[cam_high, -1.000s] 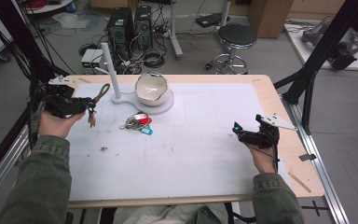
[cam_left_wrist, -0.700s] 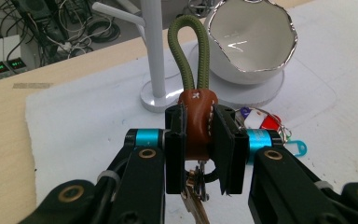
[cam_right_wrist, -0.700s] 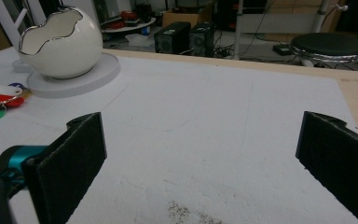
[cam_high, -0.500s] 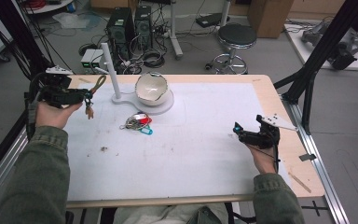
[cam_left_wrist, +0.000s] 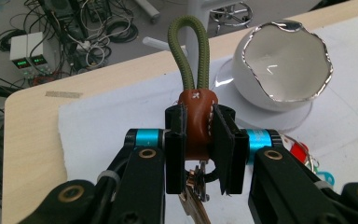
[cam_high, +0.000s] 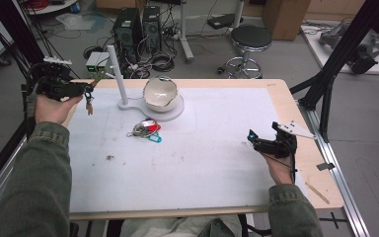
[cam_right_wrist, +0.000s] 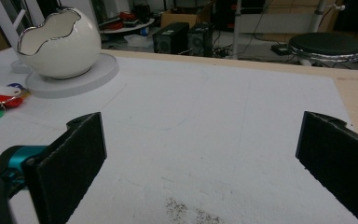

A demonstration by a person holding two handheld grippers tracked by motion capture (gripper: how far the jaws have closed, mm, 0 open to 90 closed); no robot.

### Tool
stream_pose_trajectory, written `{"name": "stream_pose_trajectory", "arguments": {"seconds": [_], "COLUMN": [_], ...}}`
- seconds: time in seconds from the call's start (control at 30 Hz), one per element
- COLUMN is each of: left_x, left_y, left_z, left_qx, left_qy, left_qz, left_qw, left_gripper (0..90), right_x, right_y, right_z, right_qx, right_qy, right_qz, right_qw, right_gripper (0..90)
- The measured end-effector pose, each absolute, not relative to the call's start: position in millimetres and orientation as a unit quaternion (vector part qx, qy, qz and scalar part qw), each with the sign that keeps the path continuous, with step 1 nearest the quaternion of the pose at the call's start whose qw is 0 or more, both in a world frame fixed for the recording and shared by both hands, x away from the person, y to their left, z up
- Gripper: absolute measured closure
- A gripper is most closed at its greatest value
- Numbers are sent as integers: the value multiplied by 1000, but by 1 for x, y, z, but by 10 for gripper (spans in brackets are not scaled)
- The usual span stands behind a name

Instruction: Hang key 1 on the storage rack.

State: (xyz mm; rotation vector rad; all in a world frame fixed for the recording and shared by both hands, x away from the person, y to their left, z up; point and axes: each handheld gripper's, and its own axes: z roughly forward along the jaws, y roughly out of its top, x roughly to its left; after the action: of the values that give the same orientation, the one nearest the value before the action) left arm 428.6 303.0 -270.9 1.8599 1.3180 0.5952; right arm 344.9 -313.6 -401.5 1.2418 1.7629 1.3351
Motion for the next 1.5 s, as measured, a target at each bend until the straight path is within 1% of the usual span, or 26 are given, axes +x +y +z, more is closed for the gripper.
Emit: {"name": "stream_pose_trajectory", "arguments": {"seconds": [0.27, 0.5, 0.77, 0.93, 1.37, 1.5], "left_x": [445, 462, 480, 484, 490, 489], "left_y": [308, 309, 321, 317, 314, 316], "left_z": [-267, -266, -278, -282, -290, -291], "left_qx": [726, 725, 696, 698, 704, 698], "left_qy": [527, 533, 557, 553, 564, 567], "left_qz": [240, 233, 211, 203, 199, 195], "left_qw": [371, 370, 402, 407, 383, 391], "left_gripper": [753, 753, 753, 752, 751, 751], "right_x": [344, 344, 344, 343, 342, 342], "right_y": [-316, -316, -316, -318, -317, -317], "right_z": [-402, -402, -403, -402, -402, -403], "right_qx": [468, 471, 469, 472, 472, 472], "right_qy": [663, 661, 663, 662, 663, 664], "right_qz": [502, 503, 502, 500, 498, 498], "right_qw": [298, 296, 298, 298, 299, 298], "right_gripper": [8, 8, 8, 8, 8, 8]}}
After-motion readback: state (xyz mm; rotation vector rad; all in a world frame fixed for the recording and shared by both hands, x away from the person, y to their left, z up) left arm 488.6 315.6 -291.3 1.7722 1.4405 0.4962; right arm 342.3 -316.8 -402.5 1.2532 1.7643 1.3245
